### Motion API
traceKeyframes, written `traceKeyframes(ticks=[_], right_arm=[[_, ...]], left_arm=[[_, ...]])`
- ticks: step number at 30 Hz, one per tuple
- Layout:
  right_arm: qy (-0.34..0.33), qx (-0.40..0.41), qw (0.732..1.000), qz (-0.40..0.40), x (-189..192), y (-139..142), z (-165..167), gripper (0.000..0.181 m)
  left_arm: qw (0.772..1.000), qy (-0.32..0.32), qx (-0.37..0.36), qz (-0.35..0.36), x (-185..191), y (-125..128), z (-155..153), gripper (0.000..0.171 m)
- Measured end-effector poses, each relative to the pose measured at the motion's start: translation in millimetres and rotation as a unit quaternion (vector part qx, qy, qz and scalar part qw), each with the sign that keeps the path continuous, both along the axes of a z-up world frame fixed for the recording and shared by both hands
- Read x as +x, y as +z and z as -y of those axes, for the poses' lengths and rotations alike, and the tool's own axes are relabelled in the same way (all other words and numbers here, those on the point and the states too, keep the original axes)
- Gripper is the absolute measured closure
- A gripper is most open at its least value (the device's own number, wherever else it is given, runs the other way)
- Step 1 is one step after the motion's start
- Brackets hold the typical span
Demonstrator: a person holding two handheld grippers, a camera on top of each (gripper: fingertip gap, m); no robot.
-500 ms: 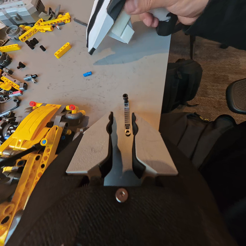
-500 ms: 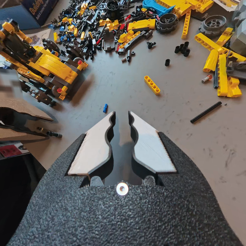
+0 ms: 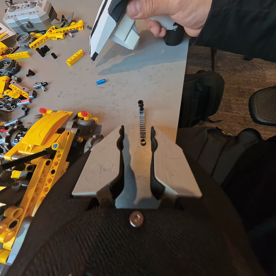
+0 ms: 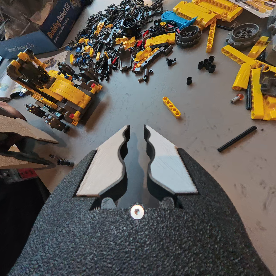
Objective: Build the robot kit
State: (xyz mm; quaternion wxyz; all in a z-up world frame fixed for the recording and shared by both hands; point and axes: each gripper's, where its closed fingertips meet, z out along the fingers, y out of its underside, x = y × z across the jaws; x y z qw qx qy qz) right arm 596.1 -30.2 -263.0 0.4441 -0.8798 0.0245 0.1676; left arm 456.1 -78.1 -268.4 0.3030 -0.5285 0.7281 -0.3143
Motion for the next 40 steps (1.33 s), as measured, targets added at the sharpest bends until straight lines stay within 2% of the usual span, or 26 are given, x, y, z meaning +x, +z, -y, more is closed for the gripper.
traceKeyframes(ticks=[9, 15, 16, 17, 21, 24, 26, 28, 31, 35, 40], right_arm=[[-0.007, 0.024, 0.999, -0.022, 2.7, 8.2, -0.1, 0.161], [-0.004, 0.046, 0.999, -0.014, 1.2, 14.7, 1.3, 0.161], [-0.004, 0.05, 0.999, -0.014, 1.2, 16.0, 1.6, 0.161], [-0.005, 0.055, 0.998, -0.014, 1.5, 17.6, 1.9, 0.161], [0.003, 0.079, 0.996, -0.031, 0.1, 25.5, 4.0, 0.162], [0.01, 0.095, 0.994, -0.055, -0.6, 31.5, 5.9, 0.164], [0.014, 0.112, 0.991, -0.067, -0.5, 37.1, 7.8, 0.17], [0.032, 0.136, 0.987, -0.08, -4.8, 45.2, 11.5, 0.18], [0.074, 0.184, 0.975, -0.103, -14.8, 61.5, 20.6, 0.18], [0.108, 0.237, 0.956, -0.138, -19.4, 79.0, 32.2, 0.178], [0.126, 0.245, 0.95, -0.147, -23.9, 82.3, 35.1, 0.178]], left_arm=[[0.999, 0.015, 0.018, -0.033, -11.9, -11.1, -6.5, 0.137], [0.999, -0.005, -0.013, -0.047, -13.2, -13.2, -0.6, 0.154], [0.999, -0.009, -0.018, -0.05, -13.6, -13.8, 0.8, 0.164], [0.998, -0.009, -0.021, -0.052, -13.3, -13.9, 0.9, 0.166], [0.997, -0.003, -0.041, -0.058, -9.8, -14.0, 1.6, 0.166], [0.993, 0.0, -0.091, -0.07, -9.4, -13.2, 6.8, 0.167], [0.983, -0.014, -0.17, -0.066, -9.3, -4.5, 19.4, 0.167], [0.957, -0.038, -0.284, -0.052, -11.2, 12.3, 34.9, 0.166], [0.877, -0.076, -0.472, -0.053, -20.4, 37.2, 51.8, 0.166], [0.812, -0.105, -0.573, -0.039, -32.2, 58.0, 57.3, 0.166], [0.709, -0.18, -0.682, -0.014, -48.6, 99.1, 68.0, 0.166]])
